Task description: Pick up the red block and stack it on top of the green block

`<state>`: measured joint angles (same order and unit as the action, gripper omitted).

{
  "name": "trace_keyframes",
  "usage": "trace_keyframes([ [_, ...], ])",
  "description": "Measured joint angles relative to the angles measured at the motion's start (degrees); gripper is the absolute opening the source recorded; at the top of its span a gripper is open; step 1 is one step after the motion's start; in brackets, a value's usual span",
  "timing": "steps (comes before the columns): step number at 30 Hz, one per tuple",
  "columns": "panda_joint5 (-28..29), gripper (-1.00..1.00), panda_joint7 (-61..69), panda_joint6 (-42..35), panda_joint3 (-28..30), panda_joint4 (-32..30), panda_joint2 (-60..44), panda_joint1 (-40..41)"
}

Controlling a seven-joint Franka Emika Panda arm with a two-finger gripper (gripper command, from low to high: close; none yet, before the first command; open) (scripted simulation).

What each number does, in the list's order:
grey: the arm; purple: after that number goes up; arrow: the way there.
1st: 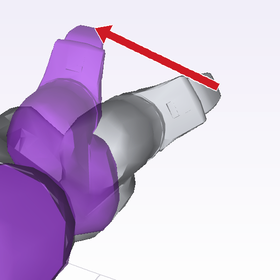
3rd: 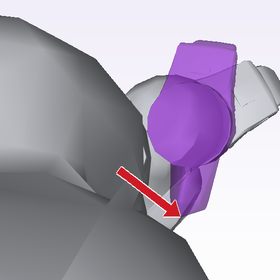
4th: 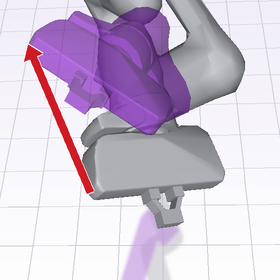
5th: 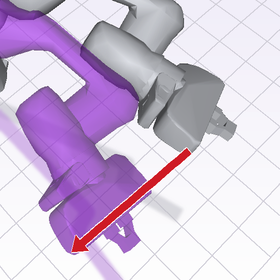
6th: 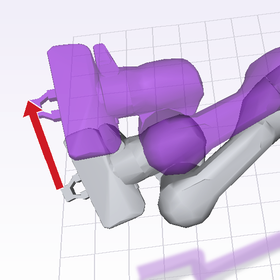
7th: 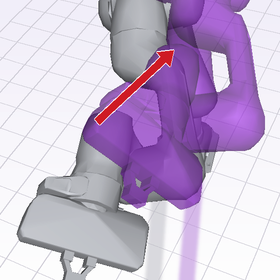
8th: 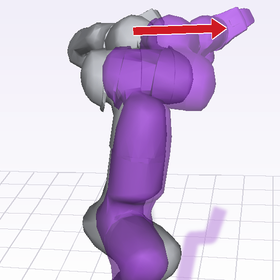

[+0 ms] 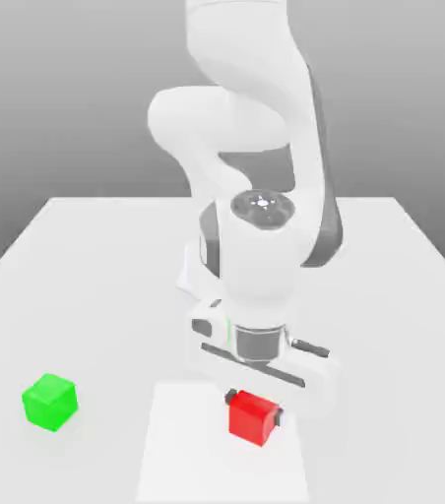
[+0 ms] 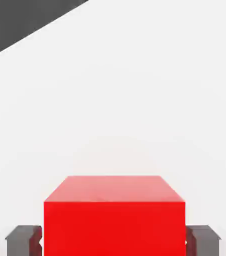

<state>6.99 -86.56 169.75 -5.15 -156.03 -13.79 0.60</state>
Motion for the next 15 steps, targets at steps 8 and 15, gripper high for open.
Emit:
trace_keyframes([
  [8,-4.4,-1.0,3.2,-7.0,-1.9,-1.3,8.4,0.8],
  [15,-6.7,-1.0,-3.9,-13.5,3.7,0.6,13.1,12.7],
])
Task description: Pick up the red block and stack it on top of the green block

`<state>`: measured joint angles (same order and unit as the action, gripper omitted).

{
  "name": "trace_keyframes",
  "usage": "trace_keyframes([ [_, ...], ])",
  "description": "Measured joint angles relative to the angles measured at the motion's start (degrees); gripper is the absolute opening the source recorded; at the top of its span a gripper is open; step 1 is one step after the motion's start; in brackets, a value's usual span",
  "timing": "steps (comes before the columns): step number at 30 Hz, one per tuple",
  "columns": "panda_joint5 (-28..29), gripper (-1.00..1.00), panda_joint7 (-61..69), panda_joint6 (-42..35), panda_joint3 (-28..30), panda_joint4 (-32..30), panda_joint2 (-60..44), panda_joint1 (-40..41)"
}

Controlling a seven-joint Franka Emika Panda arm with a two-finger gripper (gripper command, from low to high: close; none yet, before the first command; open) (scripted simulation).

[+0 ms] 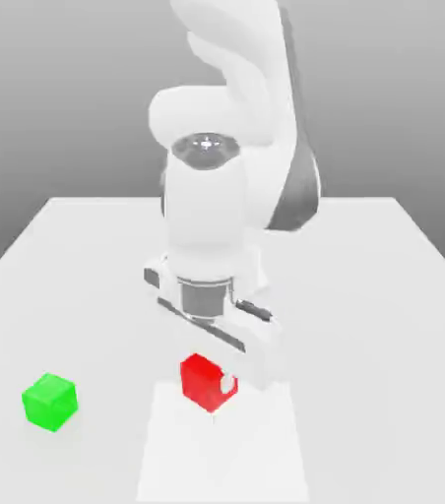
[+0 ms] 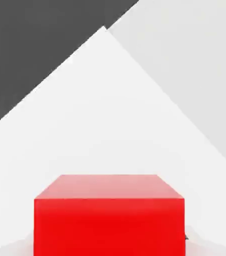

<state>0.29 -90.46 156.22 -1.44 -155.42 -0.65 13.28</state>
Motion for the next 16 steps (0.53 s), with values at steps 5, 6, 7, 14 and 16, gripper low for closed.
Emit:
trace_keyframes([
  [5,-0.1,-1.0,-8.5,-3.3,4.6,2.5,0.8,10.9],
  [6,-0.2,-1.0,-10.2,-3.9,5.9,3.0,0.9,12.6],
  [7,-0.2,-1.0,-11.9,-4.4,7.2,3.4,0.9,14.3],
  [14,-2.2,1.0,-12.1,4.7,5.3,4.4,-9.2,16.9],
  [16,-2.2,1.0,-12.1,4.7,5.3,4.4,-9.2,16.9],
])
